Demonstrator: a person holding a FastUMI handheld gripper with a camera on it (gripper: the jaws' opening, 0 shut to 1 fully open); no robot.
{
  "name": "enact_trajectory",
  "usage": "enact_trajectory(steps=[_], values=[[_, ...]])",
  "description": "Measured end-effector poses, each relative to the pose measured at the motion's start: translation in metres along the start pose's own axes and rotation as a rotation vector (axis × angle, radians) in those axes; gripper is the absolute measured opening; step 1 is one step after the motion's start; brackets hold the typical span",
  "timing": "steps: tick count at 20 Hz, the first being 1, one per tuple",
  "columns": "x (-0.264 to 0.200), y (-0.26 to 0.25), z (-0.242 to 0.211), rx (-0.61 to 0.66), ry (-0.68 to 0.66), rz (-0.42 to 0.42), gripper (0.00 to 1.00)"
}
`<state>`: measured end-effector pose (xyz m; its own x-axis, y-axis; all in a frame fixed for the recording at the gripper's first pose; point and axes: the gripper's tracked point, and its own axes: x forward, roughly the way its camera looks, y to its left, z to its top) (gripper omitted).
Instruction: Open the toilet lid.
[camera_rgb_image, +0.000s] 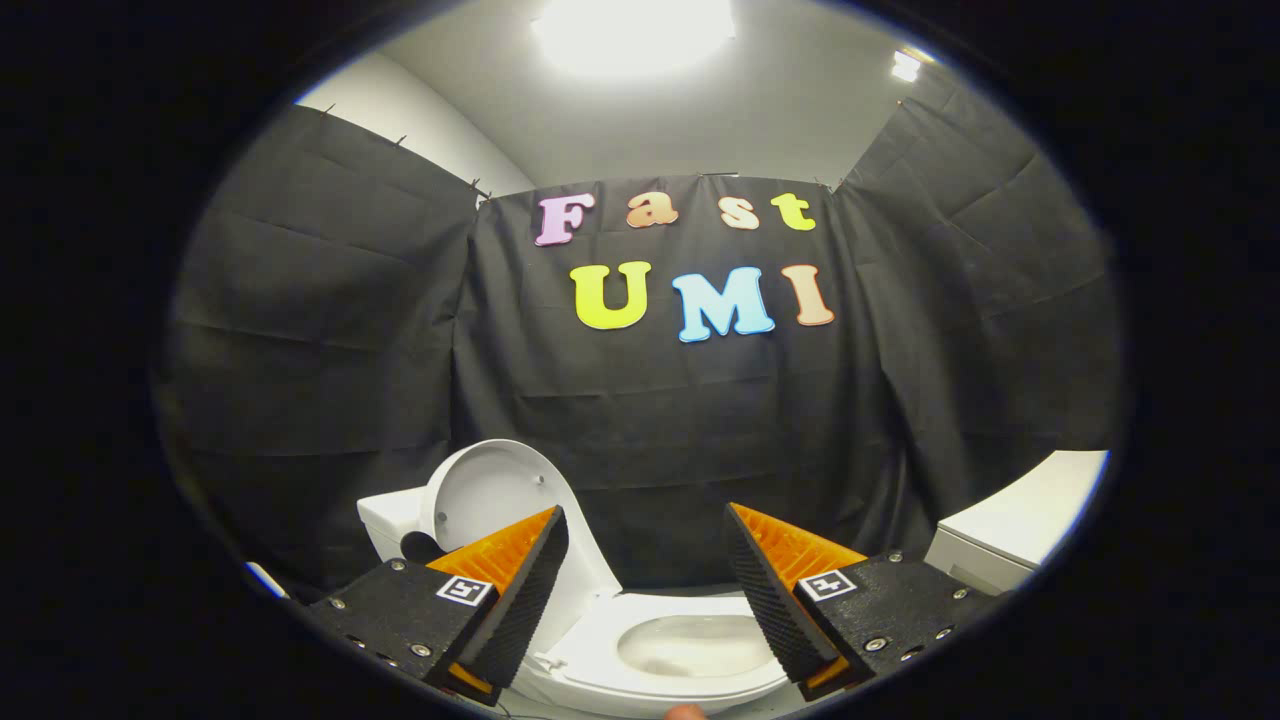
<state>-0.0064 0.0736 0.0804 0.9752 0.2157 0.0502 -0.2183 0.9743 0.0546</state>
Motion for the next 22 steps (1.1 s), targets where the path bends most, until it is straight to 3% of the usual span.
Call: enact_trajectory(steps=[9, 22], values=[[-0.011, -0.052, -0.023, -0.041, 0.031, -0.094, 0.95], [-0.015, -0.073, -0.037, -0.048, 0.056, -0.144, 0.95]])
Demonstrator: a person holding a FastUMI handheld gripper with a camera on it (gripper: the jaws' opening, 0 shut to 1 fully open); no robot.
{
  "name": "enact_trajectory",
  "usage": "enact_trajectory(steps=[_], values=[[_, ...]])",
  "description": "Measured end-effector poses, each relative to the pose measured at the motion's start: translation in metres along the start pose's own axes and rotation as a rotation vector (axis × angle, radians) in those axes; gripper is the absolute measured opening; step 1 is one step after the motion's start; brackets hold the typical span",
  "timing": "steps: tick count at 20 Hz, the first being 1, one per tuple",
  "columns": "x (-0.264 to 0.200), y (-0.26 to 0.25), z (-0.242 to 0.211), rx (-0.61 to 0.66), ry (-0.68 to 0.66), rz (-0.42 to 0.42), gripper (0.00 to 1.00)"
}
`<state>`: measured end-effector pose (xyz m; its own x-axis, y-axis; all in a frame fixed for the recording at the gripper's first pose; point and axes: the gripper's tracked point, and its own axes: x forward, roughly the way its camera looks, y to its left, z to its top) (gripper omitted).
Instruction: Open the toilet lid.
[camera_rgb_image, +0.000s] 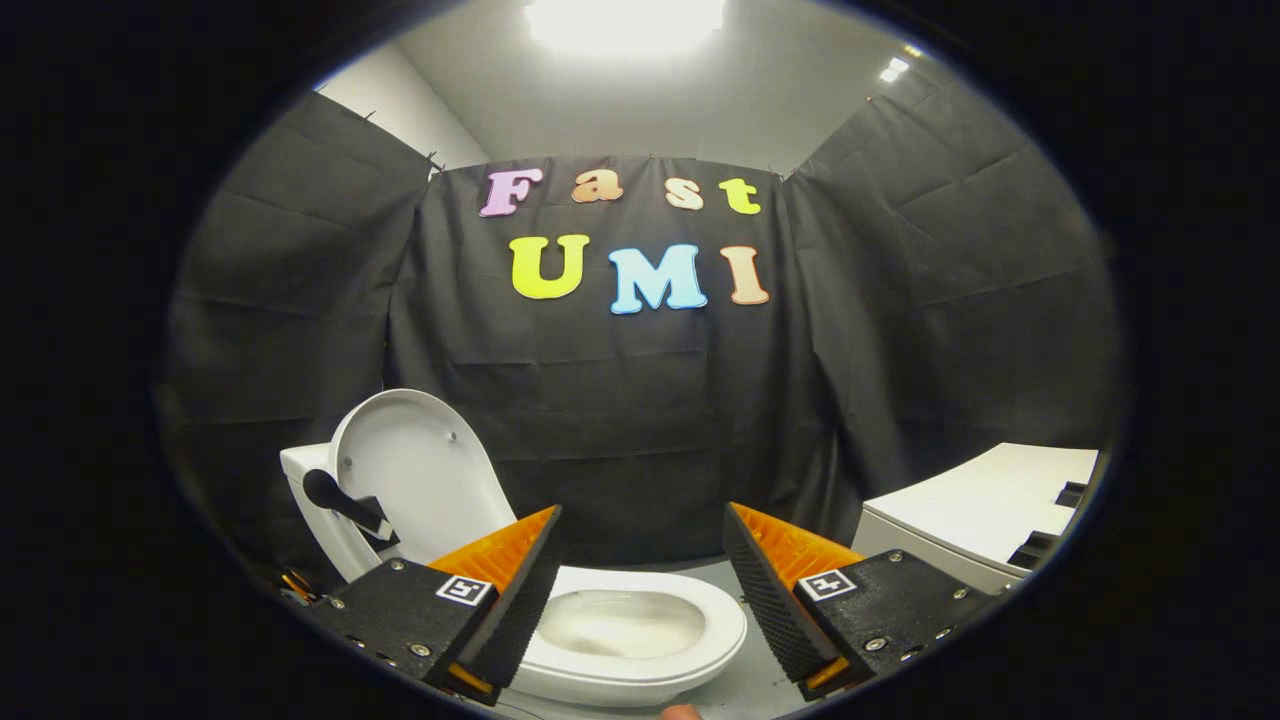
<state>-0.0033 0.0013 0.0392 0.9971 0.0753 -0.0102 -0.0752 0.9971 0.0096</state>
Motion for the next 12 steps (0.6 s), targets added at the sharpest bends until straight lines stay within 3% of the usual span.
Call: enact_trajectory(steps=[12], values=[[-0.0009, 0.0023, -0.0056, -0.009, 0.022, 0.002, 0.95]])
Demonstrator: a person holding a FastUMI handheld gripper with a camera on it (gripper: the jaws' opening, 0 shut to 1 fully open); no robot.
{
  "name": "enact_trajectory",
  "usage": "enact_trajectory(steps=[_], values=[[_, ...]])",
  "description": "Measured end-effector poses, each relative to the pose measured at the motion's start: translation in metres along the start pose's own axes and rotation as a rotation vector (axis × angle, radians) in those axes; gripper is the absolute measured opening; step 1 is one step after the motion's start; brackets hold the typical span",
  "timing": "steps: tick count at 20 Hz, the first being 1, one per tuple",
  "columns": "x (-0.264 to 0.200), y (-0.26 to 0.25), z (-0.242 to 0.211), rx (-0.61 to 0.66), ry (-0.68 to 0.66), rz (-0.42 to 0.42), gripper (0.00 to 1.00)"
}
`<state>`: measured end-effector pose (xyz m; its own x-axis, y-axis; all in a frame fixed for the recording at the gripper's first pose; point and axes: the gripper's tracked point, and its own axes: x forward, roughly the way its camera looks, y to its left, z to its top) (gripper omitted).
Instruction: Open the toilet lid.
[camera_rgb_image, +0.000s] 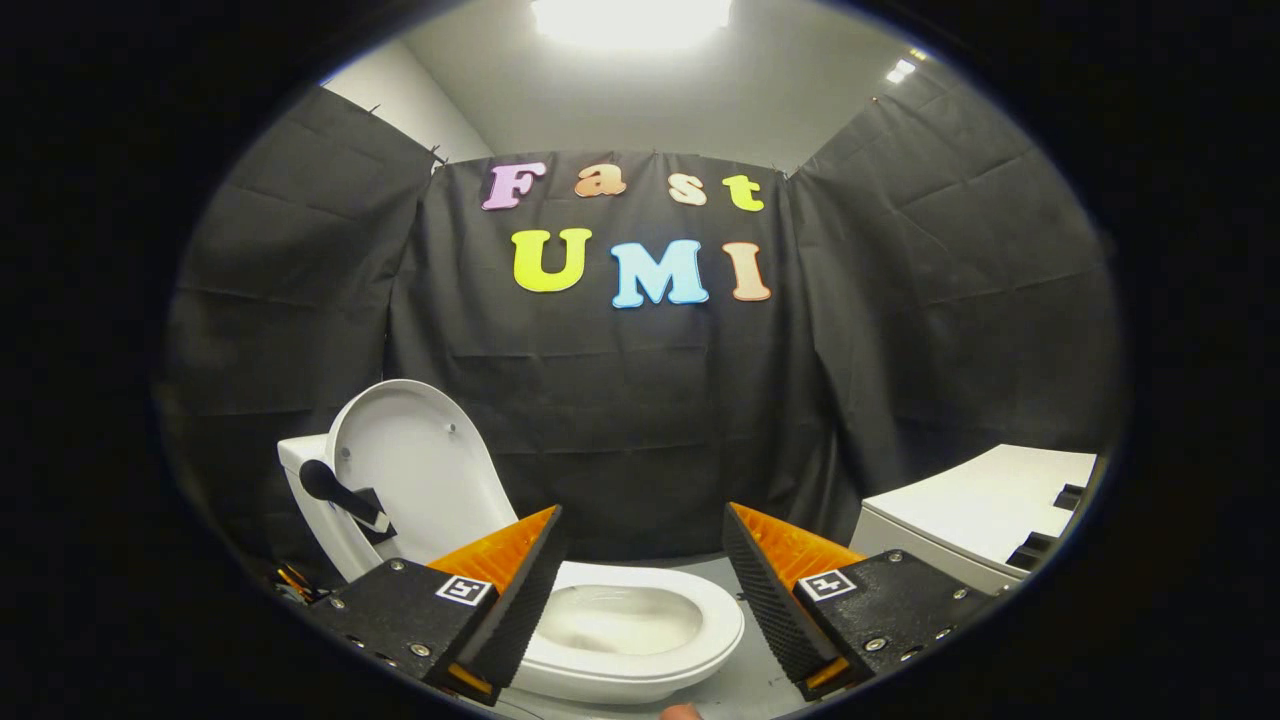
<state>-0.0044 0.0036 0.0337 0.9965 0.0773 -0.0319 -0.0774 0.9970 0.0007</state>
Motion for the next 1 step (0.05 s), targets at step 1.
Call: enact_trajectory(steps=[1], values=[[-0.0008, -0.0004, 0.002, -0.004, -0.003, -0.002, 0.95]])
